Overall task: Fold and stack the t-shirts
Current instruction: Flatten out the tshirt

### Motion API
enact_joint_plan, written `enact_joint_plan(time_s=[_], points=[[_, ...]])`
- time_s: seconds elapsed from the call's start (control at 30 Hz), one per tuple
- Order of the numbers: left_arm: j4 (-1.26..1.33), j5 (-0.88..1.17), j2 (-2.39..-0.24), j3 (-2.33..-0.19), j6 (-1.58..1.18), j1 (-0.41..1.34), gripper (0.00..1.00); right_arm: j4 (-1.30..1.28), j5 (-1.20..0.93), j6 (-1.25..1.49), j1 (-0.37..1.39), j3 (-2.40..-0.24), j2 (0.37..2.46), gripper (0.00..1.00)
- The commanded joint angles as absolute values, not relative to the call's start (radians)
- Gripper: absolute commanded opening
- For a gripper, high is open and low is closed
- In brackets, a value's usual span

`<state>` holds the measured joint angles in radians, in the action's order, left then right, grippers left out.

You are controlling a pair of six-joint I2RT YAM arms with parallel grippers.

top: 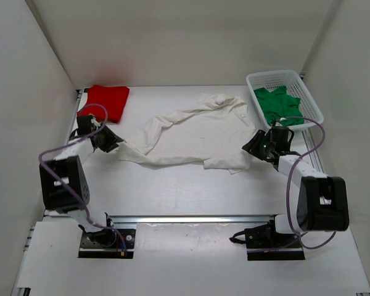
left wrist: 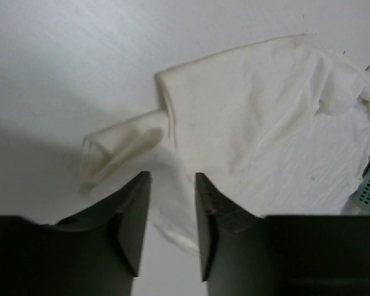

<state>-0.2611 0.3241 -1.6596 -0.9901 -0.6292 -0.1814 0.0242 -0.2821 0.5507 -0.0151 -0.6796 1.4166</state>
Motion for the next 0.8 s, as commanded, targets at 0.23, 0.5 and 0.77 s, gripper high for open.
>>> enact_joint_plan(time_s=[0.23, 0.5, 0.77], points=[[-0.037, 0.078, -1.181, -0.474, -0.833, -0.189, 0.36, 0.048, -0.249, 0.542, 0.064, -0.566, 1.187, 0.34], [0.018, 0.069, -1.37, -0.529, -0.853, -0.172, 0.38, 0.074, -0.27, 0.549, 0.129, -0.502, 1.134, 0.34], [0.083, 0.051, -1.468, -0.557, -0.88, -0.141, 0.4, 0.089, -0.276, 0.551, 0.167, -0.469, 1.12, 0.35]])
